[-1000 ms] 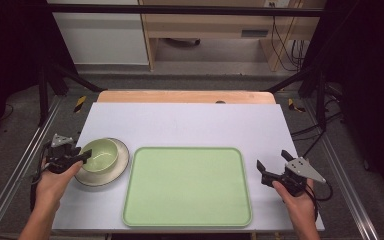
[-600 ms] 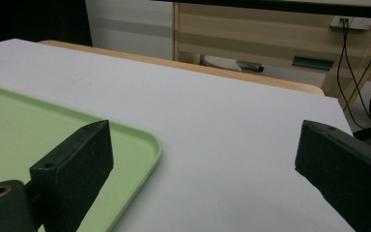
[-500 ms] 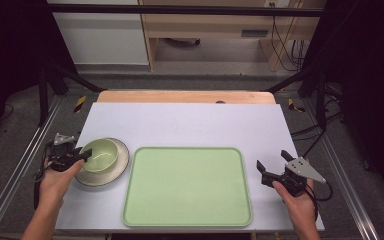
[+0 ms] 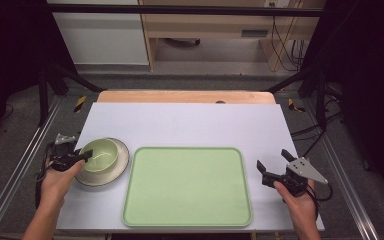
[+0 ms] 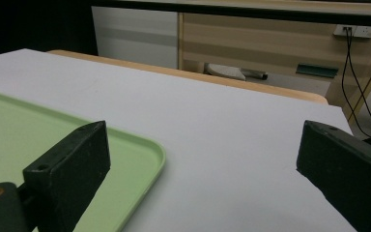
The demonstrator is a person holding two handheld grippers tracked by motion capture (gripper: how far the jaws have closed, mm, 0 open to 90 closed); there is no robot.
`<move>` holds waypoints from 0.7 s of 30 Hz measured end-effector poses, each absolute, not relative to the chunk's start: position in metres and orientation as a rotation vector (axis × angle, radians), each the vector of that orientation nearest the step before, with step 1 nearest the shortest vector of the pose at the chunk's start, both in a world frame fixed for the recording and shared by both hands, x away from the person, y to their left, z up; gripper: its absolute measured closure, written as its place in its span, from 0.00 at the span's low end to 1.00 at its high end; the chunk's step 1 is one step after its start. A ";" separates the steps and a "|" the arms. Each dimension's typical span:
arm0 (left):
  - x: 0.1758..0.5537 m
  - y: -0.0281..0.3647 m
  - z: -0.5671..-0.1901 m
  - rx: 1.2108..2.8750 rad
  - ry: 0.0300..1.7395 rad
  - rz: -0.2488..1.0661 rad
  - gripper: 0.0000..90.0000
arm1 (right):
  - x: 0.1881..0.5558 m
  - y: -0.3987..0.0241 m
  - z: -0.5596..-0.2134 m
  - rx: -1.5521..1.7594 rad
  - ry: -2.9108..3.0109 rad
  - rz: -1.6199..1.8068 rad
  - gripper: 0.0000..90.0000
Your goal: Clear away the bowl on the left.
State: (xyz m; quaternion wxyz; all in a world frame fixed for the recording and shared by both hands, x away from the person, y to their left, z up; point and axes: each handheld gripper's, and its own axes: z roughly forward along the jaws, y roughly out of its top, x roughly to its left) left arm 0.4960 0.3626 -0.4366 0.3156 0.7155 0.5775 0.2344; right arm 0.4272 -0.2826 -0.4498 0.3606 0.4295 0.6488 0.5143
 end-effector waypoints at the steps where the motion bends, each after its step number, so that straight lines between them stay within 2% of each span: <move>1: 0.496 0.362 -0.437 1.884 1.524 0.617 0.73 | 0.427 -0.283 -0.450 1.100 1.672 1.325 0.06; 14: 0.496 0.365 -0.440 1.873 1.547 0.572 0.78 | 0.426 -0.285 -0.448 1.082 1.653 1.364 0.05; 21: 0.496 0.367 -0.443 1.856 1.567 0.533 0.84 | 0.426 -0.284 -0.448 1.083 1.654 1.367 0.05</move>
